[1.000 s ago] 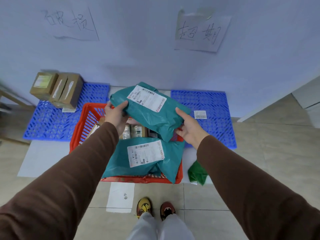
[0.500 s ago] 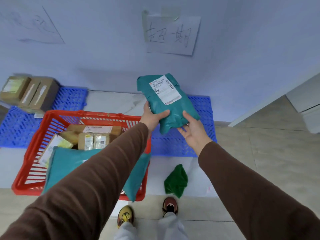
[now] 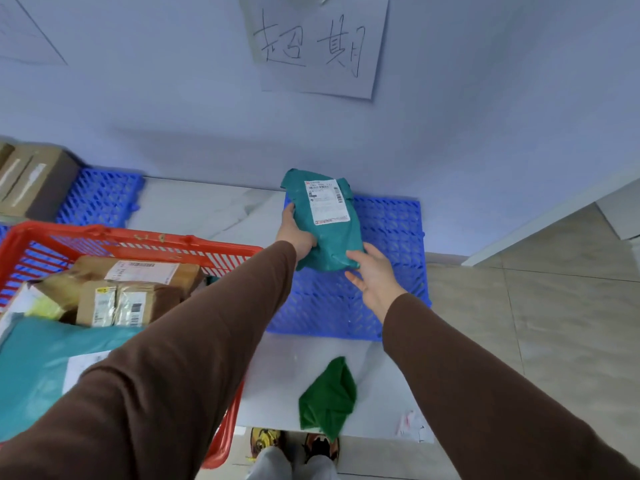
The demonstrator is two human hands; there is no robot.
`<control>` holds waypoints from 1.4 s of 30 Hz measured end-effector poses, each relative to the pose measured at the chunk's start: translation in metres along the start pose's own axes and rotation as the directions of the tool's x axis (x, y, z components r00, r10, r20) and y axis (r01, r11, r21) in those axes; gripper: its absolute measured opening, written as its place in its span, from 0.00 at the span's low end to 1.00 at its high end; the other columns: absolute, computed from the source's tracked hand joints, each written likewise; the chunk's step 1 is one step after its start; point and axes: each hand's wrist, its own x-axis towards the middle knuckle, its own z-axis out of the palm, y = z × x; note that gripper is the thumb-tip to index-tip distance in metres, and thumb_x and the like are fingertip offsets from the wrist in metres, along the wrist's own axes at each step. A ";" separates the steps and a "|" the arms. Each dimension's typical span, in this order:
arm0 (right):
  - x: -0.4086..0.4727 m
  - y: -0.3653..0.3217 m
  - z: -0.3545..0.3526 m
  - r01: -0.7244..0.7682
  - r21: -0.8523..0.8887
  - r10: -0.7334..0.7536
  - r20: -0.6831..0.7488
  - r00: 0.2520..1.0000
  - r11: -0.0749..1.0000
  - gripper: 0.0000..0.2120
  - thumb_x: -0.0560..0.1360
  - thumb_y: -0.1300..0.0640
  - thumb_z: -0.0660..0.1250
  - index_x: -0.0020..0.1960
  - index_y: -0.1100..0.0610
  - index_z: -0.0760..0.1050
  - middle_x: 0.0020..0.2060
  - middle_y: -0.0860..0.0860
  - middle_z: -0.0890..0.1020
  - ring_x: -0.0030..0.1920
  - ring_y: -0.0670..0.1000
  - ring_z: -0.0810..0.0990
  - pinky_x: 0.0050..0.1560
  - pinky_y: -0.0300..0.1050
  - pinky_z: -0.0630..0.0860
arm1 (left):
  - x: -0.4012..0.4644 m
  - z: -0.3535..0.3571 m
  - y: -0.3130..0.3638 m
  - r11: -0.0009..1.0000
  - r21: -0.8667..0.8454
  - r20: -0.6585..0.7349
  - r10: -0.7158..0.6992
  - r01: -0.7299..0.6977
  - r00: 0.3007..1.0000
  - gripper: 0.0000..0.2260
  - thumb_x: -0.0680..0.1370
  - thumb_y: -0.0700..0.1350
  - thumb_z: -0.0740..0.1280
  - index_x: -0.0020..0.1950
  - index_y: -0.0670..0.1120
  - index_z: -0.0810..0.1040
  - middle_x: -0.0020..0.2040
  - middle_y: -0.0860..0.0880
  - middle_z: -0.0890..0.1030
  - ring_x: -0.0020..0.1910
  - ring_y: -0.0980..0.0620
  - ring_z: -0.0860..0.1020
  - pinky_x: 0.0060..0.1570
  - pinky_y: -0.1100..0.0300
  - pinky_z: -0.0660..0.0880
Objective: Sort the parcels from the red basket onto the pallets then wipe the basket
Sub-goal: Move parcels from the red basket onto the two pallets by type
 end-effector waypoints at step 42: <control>-0.123 -0.058 0.084 0.295 -0.260 -0.225 0.269 0.937 0.919 0.31 0.80 0.51 0.68 0.80 0.50 0.60 0.78 0.46 0.63 0.77 0.48 0.62 0.70 0.47 0.61 | -0.128 -0.080 0.012 0.969 -0.096 -0.243 0.198 -0.227 0.949 0.34 0.80 0.47 0.69 0.82 0.51 0.56 0.81 0.46 0.60 0.79 0.50 0.60 0.74 0.55 0.62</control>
